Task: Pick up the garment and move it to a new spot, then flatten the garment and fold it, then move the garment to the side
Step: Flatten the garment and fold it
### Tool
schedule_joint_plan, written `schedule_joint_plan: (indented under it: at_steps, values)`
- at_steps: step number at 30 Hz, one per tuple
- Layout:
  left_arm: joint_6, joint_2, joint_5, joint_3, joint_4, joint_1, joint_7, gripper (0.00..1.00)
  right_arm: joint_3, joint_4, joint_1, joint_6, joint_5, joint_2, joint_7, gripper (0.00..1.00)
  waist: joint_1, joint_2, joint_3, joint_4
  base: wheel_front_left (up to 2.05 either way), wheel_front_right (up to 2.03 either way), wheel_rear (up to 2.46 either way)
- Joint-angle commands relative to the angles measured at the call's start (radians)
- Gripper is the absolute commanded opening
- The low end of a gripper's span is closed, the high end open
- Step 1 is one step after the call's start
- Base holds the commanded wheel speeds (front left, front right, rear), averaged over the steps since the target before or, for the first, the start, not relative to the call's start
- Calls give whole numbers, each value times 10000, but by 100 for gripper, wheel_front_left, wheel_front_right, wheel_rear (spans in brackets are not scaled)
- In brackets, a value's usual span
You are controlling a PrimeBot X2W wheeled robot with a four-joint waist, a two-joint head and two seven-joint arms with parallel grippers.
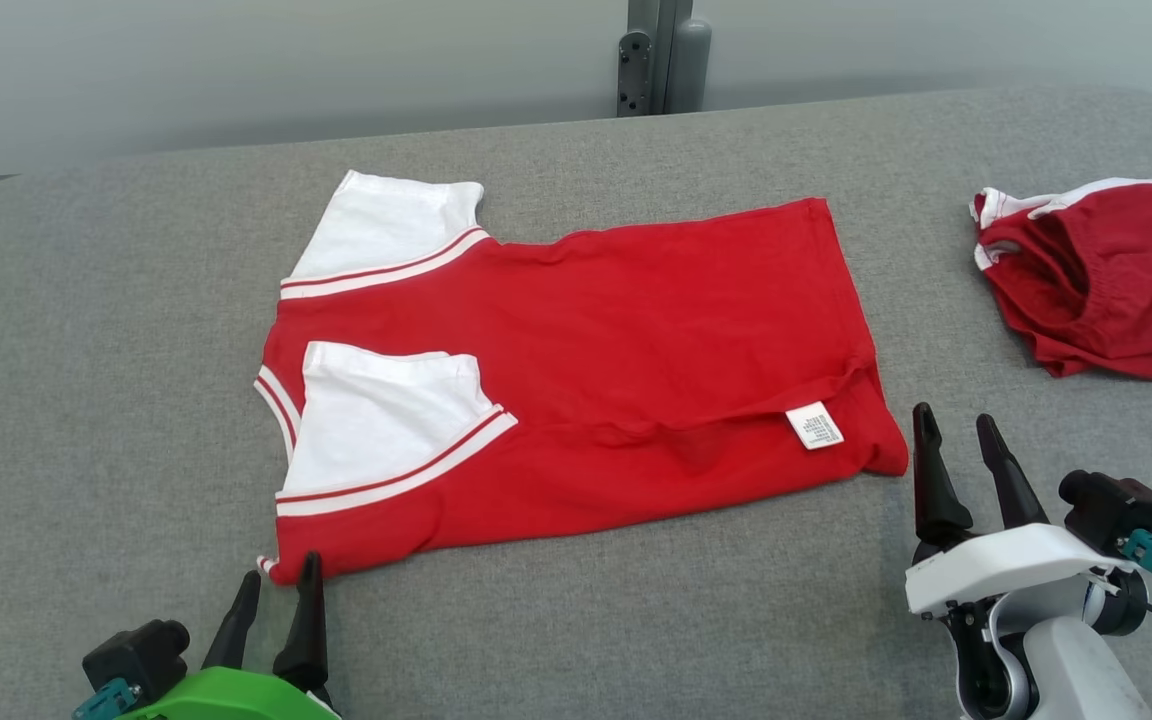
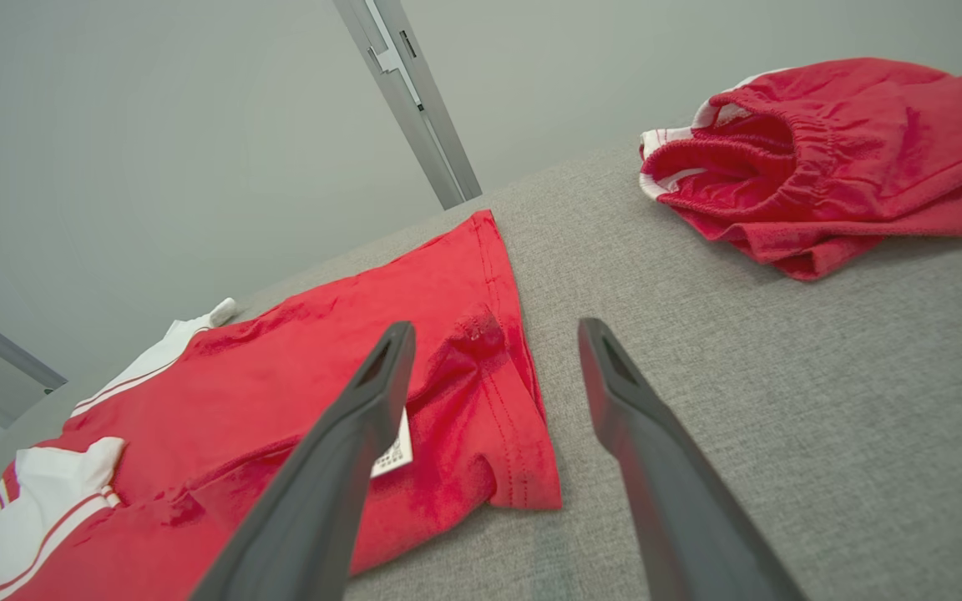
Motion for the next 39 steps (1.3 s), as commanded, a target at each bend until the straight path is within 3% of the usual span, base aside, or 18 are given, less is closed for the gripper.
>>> schedule_joint_plan:
  at_steps: [1, 12, 13, 15, 16, 17, 29, 39]
  values:
    - [60, 6, -117, 33, 60, -222, -39, 100, 40, -62, 33, 1, 88, -34, 23, 100, 0, 0, 69, -62, 0, 0, 0]
    - [208, -96, -672, 358, 1235, -760, 128, 97, 302, -27, -159, 3, 62, -33, 203, 100, 0, 0, 326, -374, 0, 0, 0]
    - [178, -127, -732, 323, 1313, -783, 167, 59, 321, 0, -165, 3, 66, -33, 205, 100, 0, 0, 327, -379, 0, 0, 0]
    - [140, -164, -806, 238, 1414, -802, 248, 19, 346, 99, -168, 3, 52, -33, 315, 100, 0, 0, 318, -374, 0, 0, 0]
    - [113, -187, -855, 199, 1435, -812, 260, 6, 352, 147, -164, 3, 45, -33, 342, 100, 0, 0, 309, -365, 0, 0, 0]
    - [86, -201, -859, 167, 1440, -823, 289, 0, 345, 221, -165, 3, 48, -34, 397, 100, 0, 0, 297, -350, 0, 0, 0]
    - [33, -94, -698, -7, 796, -810, -67, 0, 1, 1892, -636, 3, -137, -31, 655, 100, 0, 0, 138, 62, 0, 0, 0]
    - [259, -7, -629, 12, 397, -633, -214, 0, 435, 3808, -1663, 3, 422, -29, 846, 100, 0, 0, 53, 223, 0, 0, 0]
